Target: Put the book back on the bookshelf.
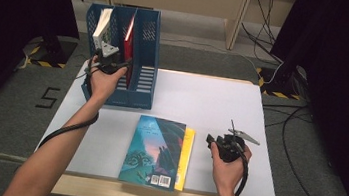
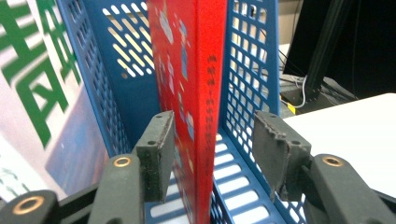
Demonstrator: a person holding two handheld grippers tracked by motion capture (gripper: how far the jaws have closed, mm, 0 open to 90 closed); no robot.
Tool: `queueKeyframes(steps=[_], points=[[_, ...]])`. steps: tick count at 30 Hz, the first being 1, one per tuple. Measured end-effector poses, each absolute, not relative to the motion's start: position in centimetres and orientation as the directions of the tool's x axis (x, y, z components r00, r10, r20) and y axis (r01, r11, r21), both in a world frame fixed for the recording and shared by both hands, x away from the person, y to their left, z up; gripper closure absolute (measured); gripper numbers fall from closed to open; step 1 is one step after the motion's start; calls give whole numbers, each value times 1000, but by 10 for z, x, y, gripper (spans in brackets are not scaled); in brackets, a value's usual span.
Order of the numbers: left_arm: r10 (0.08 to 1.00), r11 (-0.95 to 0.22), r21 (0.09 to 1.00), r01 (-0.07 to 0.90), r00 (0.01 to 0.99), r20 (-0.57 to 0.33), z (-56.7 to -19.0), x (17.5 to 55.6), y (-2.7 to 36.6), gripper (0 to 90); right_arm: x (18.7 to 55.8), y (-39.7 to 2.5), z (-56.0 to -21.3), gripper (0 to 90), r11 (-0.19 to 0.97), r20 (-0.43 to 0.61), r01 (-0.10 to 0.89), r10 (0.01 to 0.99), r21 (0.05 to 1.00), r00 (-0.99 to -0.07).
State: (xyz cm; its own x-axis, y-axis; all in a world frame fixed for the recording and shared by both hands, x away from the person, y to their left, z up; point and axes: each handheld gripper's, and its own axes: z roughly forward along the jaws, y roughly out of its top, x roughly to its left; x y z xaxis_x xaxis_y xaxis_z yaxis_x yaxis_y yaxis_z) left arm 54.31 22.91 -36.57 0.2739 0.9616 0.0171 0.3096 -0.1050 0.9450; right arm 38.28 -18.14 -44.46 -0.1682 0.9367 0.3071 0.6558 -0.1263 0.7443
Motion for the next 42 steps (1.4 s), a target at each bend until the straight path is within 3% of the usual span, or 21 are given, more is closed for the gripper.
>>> queueKeyframes(steps=[19, 24, 42], points=[[953, -110, 950, 291, 303, 18, -364, 498, 251, 438, 400, -160, -432, 556, -88, 295, 675, 934, 733, -199], [945, -152, 947, 282, 322, 55, -369, 483, 254, 447, 405, -155, -428, 554, -84, 296, 680, 934, 728, -201], [912, -166, 932, 323, 409, 20, -392, 432, 256, 449, 420, -145, -422, 551, -62, 288, 699, 934, 713, -212]])
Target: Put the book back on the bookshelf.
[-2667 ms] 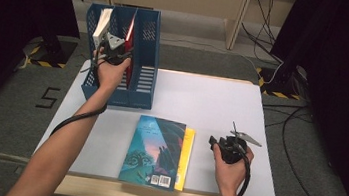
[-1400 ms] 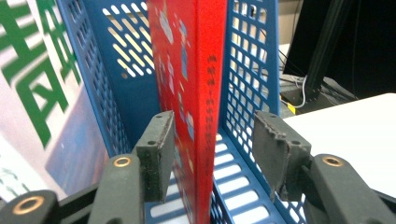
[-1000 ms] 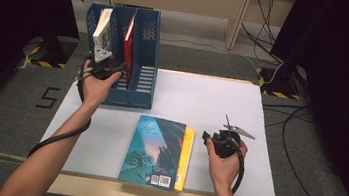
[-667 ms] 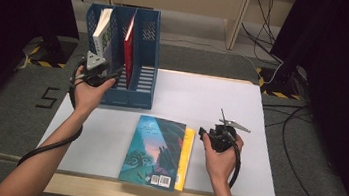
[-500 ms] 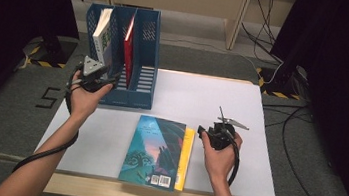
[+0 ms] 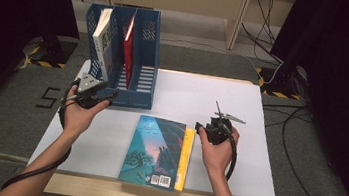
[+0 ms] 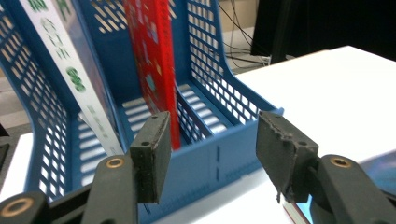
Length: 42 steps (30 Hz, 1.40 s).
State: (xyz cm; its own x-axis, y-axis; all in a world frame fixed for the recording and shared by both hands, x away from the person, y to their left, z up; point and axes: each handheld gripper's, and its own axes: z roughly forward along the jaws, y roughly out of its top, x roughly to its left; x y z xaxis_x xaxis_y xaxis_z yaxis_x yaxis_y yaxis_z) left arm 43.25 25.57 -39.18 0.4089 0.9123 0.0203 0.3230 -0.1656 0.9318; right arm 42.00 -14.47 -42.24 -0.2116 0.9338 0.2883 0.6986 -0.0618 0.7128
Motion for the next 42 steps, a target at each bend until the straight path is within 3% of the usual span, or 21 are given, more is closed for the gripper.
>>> queueKeyframes(steps=[26, 42], points=[[862, -192, 891, 411, 505, -47, -439, 393, 230, 444, 449, -127, -414, 543, -52, 298, 719, 929, 693, -220], [817, -240, 861, 449, 572, -71, -459, 386, 206, 451, 465, -110, -429, 521, -40, 330, 787, 920, 616, -213]])
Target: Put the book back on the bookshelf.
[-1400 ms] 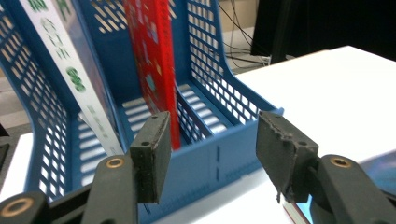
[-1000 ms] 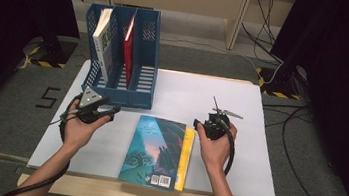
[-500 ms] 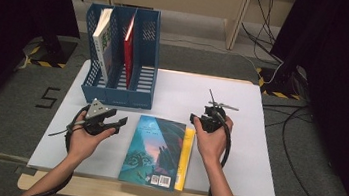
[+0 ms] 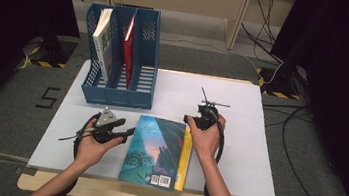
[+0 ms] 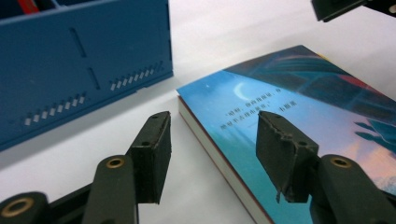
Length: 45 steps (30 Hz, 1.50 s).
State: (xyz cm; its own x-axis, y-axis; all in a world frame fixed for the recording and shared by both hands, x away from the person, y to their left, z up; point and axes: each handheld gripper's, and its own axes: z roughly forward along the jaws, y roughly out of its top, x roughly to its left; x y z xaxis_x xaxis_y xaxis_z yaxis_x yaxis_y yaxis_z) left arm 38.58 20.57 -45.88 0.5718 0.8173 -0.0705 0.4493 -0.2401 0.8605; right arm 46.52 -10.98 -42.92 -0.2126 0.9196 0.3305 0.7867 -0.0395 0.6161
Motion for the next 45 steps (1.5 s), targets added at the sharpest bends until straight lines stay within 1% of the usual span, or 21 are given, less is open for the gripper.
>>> queueKeyframes(steps=[7, 16, 45], points=[[803, -242, 848, 471, 588, -97, -466, 386, 199, 456, 472, -103, -439, 517, -33, 351, 812, 911, 583, -215], [797, -248, 836, 489, 593, -111, -473, 385, 196, 457, 480, -99, -449, 506, -25, 371, 841, 904, 540, -212], [793, -252, 816, 521, 594, -135, -484, 386, 194, 447, 496, -98, -460, 453, -48, 440, 874, 876, 483, -195]])
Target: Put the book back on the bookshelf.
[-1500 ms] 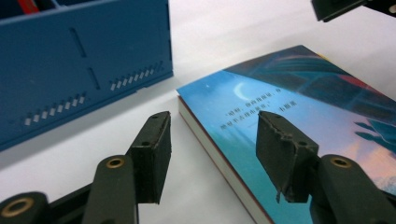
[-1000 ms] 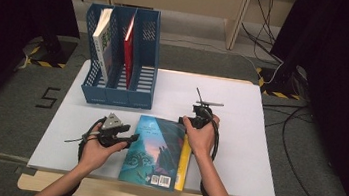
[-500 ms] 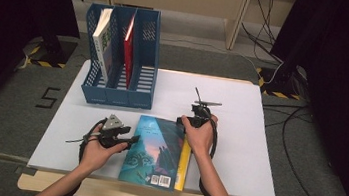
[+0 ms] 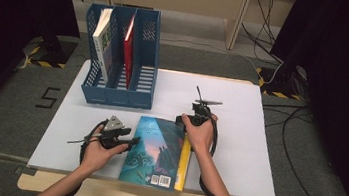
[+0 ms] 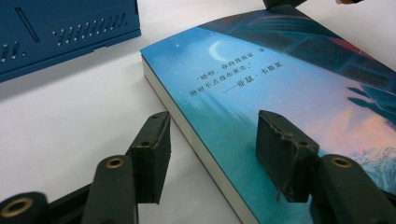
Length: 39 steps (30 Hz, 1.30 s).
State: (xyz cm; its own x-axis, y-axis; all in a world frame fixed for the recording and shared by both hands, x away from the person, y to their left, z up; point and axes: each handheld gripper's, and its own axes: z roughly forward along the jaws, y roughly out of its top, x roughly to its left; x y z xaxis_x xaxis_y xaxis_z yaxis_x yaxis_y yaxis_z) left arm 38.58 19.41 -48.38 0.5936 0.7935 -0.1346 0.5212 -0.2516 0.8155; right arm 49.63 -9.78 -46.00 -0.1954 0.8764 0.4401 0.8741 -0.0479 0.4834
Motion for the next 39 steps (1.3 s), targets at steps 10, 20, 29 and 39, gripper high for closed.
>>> queueKeyframes(steps=[10, 20, 29, 39], points=[[793, -255, 815, 520, 595, -131, -485, 385, 194, 455, 496, -94, -461, 461, -45, 453, 877, 868, 478, -203], [792, -255, 816, 518, 597, -132, -485, 384, 193, 462, 493, -96, -458, 493, -17, 440, 876, 869, 483, -226], [793, -253, 816, 520, 595, -134, -485, 382, 193, 462, 488, -100, -456, 489, -14, 444, 890, 870, 455, -214], [792, -252, 814, 523, 595, -138, -485, 383, 193, 459, 488, -99, -456, 470, 3, 440, 896, 870, 445, -221]])
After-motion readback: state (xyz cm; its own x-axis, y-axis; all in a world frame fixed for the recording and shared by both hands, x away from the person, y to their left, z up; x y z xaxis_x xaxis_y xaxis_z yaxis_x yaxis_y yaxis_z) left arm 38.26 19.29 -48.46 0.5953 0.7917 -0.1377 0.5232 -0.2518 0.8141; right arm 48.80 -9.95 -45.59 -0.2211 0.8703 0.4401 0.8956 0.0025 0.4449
